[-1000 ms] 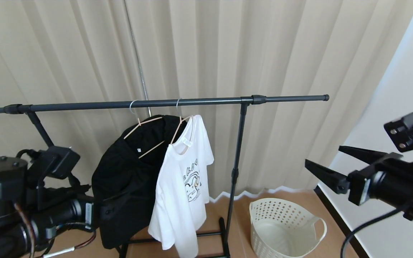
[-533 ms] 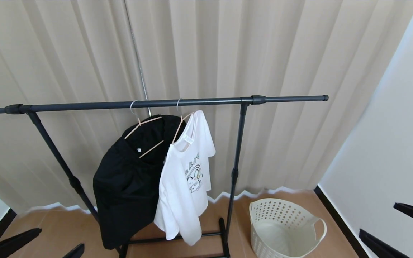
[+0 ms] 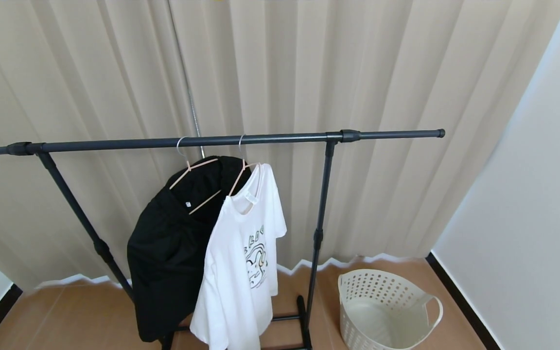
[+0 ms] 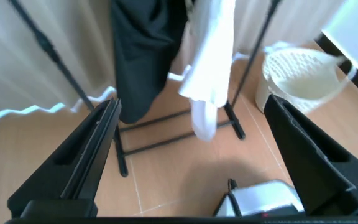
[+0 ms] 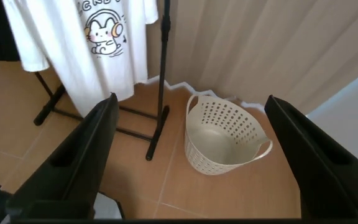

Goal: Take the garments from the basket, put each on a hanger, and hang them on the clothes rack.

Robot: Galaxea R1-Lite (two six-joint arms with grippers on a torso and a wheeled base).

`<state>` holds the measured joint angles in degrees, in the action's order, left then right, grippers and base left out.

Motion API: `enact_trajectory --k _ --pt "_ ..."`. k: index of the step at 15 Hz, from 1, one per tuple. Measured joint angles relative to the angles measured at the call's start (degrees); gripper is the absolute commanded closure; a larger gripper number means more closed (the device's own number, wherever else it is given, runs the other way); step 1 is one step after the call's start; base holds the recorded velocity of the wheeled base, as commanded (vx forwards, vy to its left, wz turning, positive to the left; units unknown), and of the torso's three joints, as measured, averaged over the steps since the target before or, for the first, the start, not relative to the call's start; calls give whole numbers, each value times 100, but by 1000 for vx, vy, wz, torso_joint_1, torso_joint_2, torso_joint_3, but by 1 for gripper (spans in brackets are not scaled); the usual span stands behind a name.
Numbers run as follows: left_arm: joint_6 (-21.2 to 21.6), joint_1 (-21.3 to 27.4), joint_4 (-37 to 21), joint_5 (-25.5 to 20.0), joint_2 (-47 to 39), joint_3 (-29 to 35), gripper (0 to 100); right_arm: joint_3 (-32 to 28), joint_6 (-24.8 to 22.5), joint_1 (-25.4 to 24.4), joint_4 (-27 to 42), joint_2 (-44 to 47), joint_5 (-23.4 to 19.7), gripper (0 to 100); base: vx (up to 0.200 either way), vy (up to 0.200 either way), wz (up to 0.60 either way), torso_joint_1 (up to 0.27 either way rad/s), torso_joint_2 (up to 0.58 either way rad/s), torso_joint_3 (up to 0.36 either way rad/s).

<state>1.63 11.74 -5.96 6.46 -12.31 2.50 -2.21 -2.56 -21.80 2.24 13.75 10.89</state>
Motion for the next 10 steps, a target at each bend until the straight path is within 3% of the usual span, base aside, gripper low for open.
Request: enact_trajectory --k 5,8,10 --pt "-9 -640 -30 205 579 -7 0 67 73 1196 33 -695 -129 0 0 0 0 0 0 0" --pt "126 -1279 -9 101 702 -13 0 84 183 1419 33 -844 -132 0 0 0 0 0 0 0" --pt "-163 -1375 126 -102 783 -63 0 117 345 1445 -35 -883 -126 0 0 0 0 0 0 0"
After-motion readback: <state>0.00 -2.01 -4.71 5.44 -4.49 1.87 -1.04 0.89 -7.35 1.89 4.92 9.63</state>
